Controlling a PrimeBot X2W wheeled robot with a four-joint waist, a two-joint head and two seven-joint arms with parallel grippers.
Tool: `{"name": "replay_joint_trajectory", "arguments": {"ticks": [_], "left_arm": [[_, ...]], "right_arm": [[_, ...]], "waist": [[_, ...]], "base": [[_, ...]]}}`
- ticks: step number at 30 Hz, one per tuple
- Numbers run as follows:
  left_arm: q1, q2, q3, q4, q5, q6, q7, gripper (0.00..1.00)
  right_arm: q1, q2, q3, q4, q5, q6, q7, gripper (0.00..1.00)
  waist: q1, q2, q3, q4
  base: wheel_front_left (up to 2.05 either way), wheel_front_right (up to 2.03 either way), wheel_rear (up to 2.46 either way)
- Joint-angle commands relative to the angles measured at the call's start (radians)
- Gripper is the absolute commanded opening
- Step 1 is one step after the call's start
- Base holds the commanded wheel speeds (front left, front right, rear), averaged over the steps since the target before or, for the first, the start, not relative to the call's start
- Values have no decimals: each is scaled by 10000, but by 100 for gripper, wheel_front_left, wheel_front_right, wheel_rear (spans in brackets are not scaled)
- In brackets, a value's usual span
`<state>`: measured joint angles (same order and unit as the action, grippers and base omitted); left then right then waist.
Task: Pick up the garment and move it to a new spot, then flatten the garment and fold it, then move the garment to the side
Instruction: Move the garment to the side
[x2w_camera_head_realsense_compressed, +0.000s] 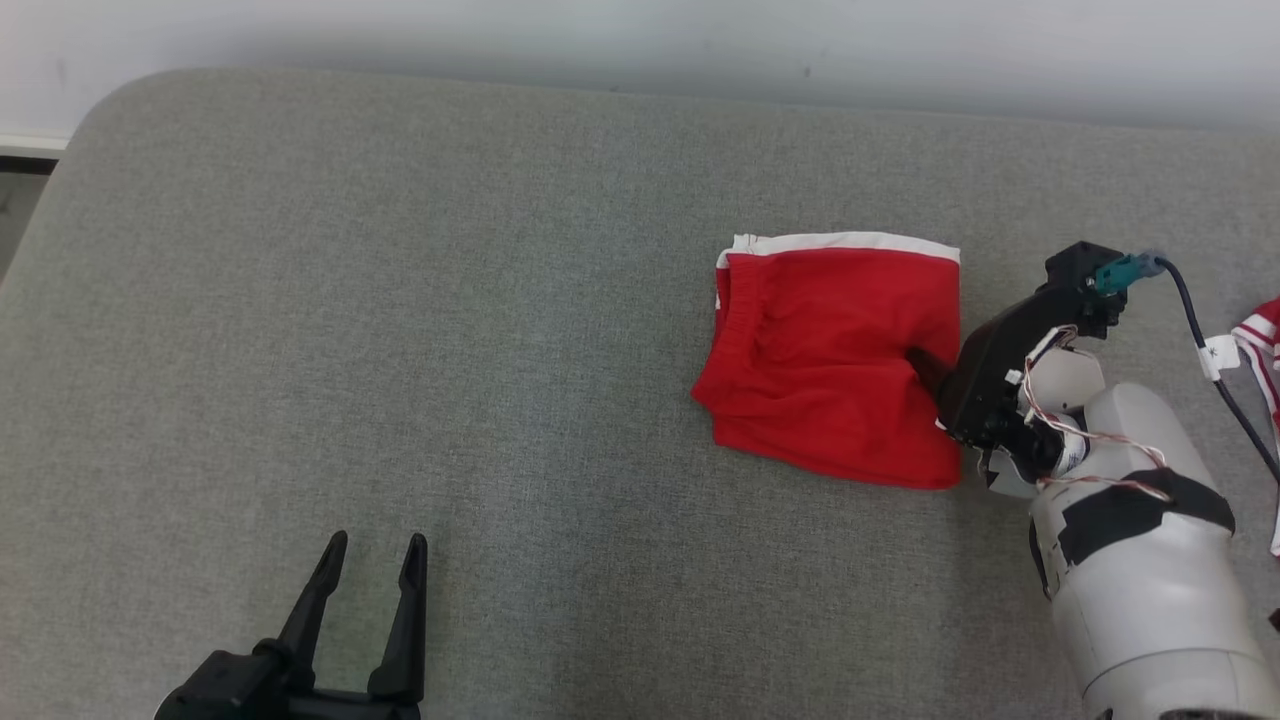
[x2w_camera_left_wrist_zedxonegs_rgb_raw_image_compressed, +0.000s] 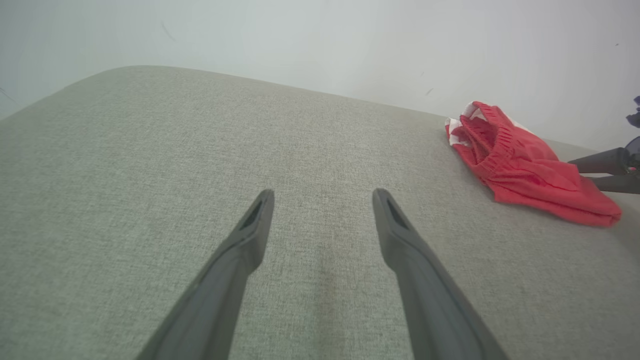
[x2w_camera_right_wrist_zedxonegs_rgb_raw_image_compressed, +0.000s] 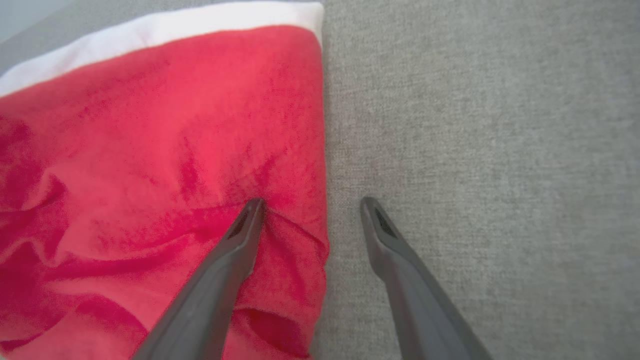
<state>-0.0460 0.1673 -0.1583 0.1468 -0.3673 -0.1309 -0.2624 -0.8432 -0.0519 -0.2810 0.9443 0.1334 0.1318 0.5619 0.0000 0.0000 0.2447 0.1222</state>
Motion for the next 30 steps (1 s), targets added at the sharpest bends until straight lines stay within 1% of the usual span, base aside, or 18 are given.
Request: {"name": "replay_joint_trajectory", "arguments": {"ticks": [1,4,5,7,8,9,10,16,21,23,25,26,30], "left_arm": [[-145,78,-40,26,-66,9,-23,100],[-286,94,-90,45,-133,9,-23,100],[-292,91,-104,68,-157,9,-23,100],[-353,74,-105,116,-188,9,-23,100],[-375,63,-101,137,-208,9,-23,100],[-375,55,-71,156,-237,9,-23,100],[-361,48,-44,171,-265,8,-23,100],[-195,86,152,168,-308,8,-23,100],[-10,123,244,136,-336,8,-23,100],[63,134,268,114,-361,8,-23,100],[97,139,271,107,-373,8,-23,100],[91,137,308,102,-393,8,-23,100],[212,139,377,48,-398,8,-23,100]], "right_arm": [[5,34,81,545,-85,-21,-65,100],[-311,80,585,1388,97,-19,-211,100],[-391,105,812,1666,169,-16,-224,96],[-490,148,1194,2109,241,4,-332,50],[-540,163,1333,2297,305,4,-402,29],[-587,162,1473,2429,321,4,-522,11],[-618,151,1582,2513,333,2,-668,0],[-933,50,1924,2555,500,-21,-1552,0],[-853,-4,2356,1913,612,-21,-1737,0],[-627,-59,2454,1481,389,-21,-1601,0],[-276,-489,2384,932,95,-21,-1418,0],[-62,-604,2329,610,29,-21,-1273,0],[933,-1081,2123,-1282,-146,-21,-321,0]], "waist": [[0,0,133,47],[0,0,288,77],[0,0,328,74],[0,0,359,51],[0,0,357,29],[0,0,336,-14],[0,0,312,-56],[0,0,-12,-584],[0,0,-380,-1245],[0,0,-499,-1488],[0,0,-595,-1696],[0,0,-641,-1800],[0,0,-720,-2132]], "base": [[0,0,0],[0,0,0],[0,0,0],[0,0,0],[0,0,0],[0,0,0],[0,0,0],[0,0,0],[0,0,0],[0,0,0],[0,0,0],[0,0,0],[0,0,0]]}}
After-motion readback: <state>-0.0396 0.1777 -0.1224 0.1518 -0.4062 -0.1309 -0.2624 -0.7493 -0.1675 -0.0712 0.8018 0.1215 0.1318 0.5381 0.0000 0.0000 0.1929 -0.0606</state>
